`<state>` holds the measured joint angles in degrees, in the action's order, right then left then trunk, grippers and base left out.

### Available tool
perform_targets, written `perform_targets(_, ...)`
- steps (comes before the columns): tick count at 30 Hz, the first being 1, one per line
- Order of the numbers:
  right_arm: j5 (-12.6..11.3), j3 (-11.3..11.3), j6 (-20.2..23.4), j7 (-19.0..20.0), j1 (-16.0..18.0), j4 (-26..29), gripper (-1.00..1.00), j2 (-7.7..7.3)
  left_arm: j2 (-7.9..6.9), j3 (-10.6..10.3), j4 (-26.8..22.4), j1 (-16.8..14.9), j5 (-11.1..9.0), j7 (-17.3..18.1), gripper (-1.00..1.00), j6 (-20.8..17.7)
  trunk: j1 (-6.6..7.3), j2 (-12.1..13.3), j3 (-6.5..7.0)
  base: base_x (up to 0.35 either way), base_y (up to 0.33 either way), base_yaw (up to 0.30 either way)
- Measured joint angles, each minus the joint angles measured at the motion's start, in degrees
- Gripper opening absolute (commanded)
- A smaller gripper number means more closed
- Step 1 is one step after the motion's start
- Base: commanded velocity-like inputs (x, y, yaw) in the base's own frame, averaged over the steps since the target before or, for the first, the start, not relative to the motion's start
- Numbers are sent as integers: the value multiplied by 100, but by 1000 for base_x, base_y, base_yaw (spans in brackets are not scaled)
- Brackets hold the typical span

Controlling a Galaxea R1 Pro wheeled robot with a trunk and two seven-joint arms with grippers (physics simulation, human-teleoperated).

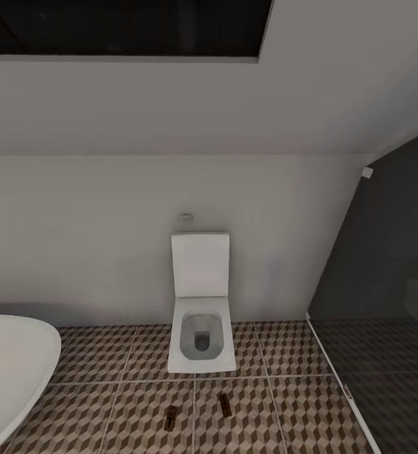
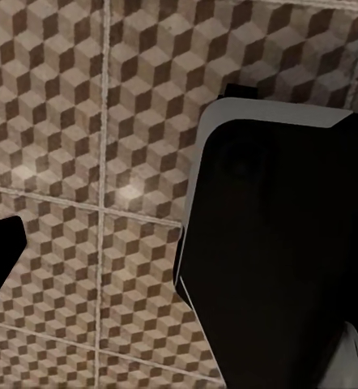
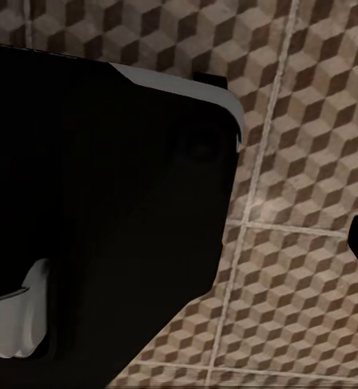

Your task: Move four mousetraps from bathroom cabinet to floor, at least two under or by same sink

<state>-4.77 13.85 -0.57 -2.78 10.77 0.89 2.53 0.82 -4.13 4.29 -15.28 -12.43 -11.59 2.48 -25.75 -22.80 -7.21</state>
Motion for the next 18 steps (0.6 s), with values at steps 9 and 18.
perform_targets(9,-65,-9,149,-2,-23,3,100,26,-33,0,14,-1,-7,-2,100,-128,0,0,0,0,0,0)
perform_targets(18,-435,-11,167,-9,-25,10,100,-90,-34,-1,29,164,-5,19,100,-417,0,0,0,0,0,0)
